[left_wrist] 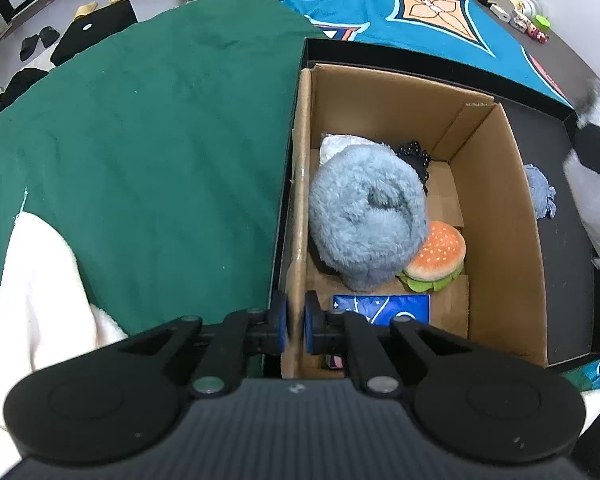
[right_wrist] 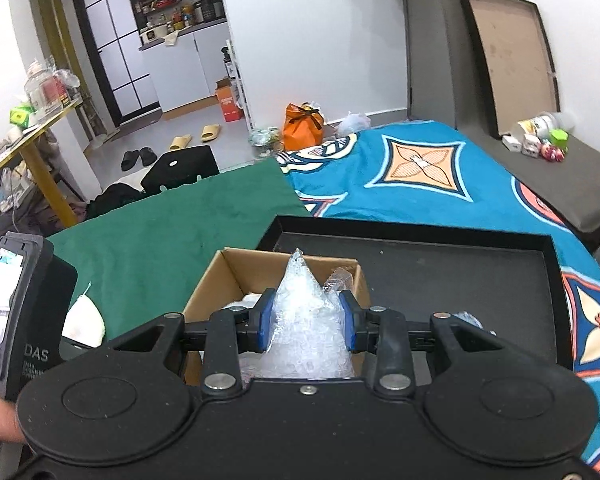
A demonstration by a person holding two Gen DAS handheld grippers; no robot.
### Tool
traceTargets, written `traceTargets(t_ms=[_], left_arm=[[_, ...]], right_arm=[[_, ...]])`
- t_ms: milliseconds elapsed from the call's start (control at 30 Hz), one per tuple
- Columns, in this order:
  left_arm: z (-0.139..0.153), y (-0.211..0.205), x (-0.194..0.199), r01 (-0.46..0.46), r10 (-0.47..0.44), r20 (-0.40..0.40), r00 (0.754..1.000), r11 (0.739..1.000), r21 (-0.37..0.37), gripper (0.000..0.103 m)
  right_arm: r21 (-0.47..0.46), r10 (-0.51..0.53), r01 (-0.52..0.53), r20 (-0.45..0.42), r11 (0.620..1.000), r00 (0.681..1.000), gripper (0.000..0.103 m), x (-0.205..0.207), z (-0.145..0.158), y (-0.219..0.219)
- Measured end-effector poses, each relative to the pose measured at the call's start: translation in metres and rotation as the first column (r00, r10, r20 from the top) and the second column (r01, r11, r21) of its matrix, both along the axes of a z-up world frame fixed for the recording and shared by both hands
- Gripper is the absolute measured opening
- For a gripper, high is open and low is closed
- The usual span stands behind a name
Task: Organize soft objects
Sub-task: 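Carry the stuffing bag with the right gripper into the box and release, then move the open right gripper over the blue denim plush on the tray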
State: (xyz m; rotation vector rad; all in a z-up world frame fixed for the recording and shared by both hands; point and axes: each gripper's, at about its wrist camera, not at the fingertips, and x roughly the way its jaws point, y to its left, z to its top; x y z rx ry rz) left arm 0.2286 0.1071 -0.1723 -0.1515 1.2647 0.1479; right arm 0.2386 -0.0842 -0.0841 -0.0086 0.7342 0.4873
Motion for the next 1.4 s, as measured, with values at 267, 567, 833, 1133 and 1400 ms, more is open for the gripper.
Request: traceTargets(t_ms=[267,567,833,1133,1400], left_arm=[[-0.001,0.005,-0.001,-0.023,0.023,0.016,1.000,1.000,-0.016,0.008],[0.000,0.007,-0.004,-0.040,0.041,0.037,0.998,0.999,-0.026,0.009],[0.007,0.002,-0.007,-0.044,0.044,0.062,0.997,0.999,-0.005,0.010],[0.019,-0.003,-0.012,-0.072,0.067,0.115,0.991,0.997,0.038,0.016],[0.031,-0.018,-0.016,-0.061,0.036,0.174,0.984,0.989,0.138,0.053]], right_arm=[[0.010,0.022,-0.022,0.034,1.000,0.999,0.033,0.010,0.009,0.020],[0.021,0.006,-0.008,0.065,1.000,0.998,0.066,0.015,0.015,0.017],[-0.029,0.045,-0.044,0.023,0.999,0.999,0.078,-0.004,-0.004,0.011],[0.028,-0.010,0.012,-0.086,1.000,0.996,0.082,-0.006,-0.024,-0.015],[0.073,-0.048,0.057,-0.117,0.996,0.992,0.088,-0.004,-0.037,-0.039]])
